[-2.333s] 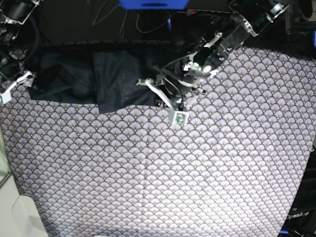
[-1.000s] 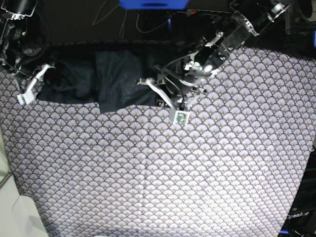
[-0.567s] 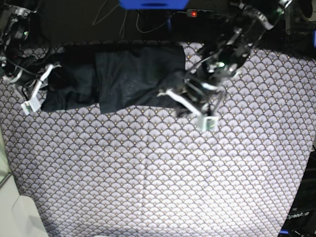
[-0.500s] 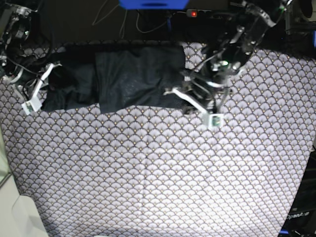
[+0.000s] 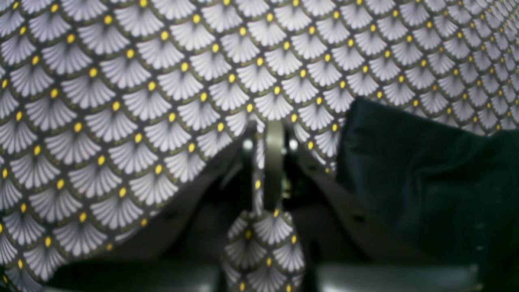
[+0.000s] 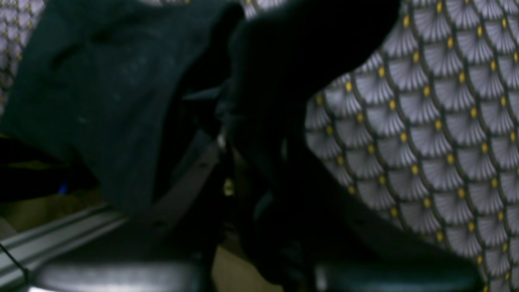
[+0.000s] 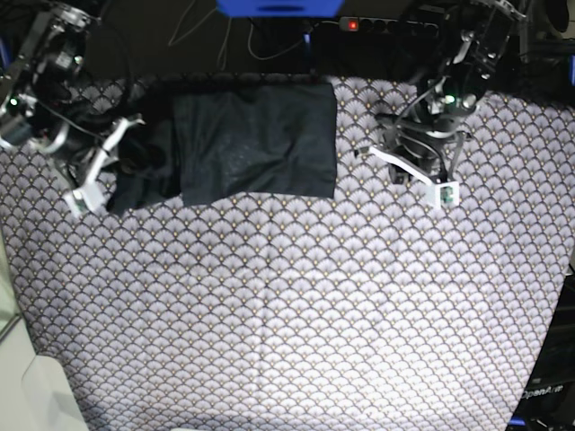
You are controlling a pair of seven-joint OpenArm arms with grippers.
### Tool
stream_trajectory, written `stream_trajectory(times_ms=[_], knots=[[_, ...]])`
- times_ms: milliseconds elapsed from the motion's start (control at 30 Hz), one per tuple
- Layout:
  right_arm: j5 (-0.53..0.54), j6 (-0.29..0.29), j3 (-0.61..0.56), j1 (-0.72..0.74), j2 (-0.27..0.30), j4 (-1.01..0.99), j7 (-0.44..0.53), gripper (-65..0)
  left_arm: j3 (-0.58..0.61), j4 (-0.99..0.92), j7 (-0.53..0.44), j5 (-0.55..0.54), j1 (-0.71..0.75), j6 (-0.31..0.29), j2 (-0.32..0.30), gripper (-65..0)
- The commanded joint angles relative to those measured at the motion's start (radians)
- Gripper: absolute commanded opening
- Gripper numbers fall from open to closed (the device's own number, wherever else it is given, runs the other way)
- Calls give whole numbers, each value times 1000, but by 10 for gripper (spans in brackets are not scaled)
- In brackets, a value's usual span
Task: Fold the T-shirt properly
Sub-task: 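Move both grippers outward to the two ends of the folded bundle, then grasp the bundle's loose end with the right gripper and push it inward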
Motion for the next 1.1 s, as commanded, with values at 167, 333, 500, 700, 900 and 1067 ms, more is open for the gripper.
stream_trajectory(times_ms=[167, 333, 500, 700, 900, 1067], knots=[[32, 3, -70, 22, -35, 16, 22, -650, 0, -40, -21, 3, -18, -3, 1, -623], [32, 3, -115, 22, -35, 18, 22, -650, 0, -101, -21, 6, -20, -3, 22, -623], [32, 3, -67, 29, 14, 18, 22, -650, 3, -98, -21, 6, -17, -3, 29, -623], [146, 3, -24, 20, 98, 18, 22, -650, 2, -99, -21, 6, -20, -3, 30, -623], [404, 3, -21, -7, 137, 44, 22, -650, 2, -99, -21, 6, -26, -3, 30, -623], [566, 3, -29, -6, 132, 42, 22, -650, 3, -98, -21, 5, -38, -3, 30, -623]])
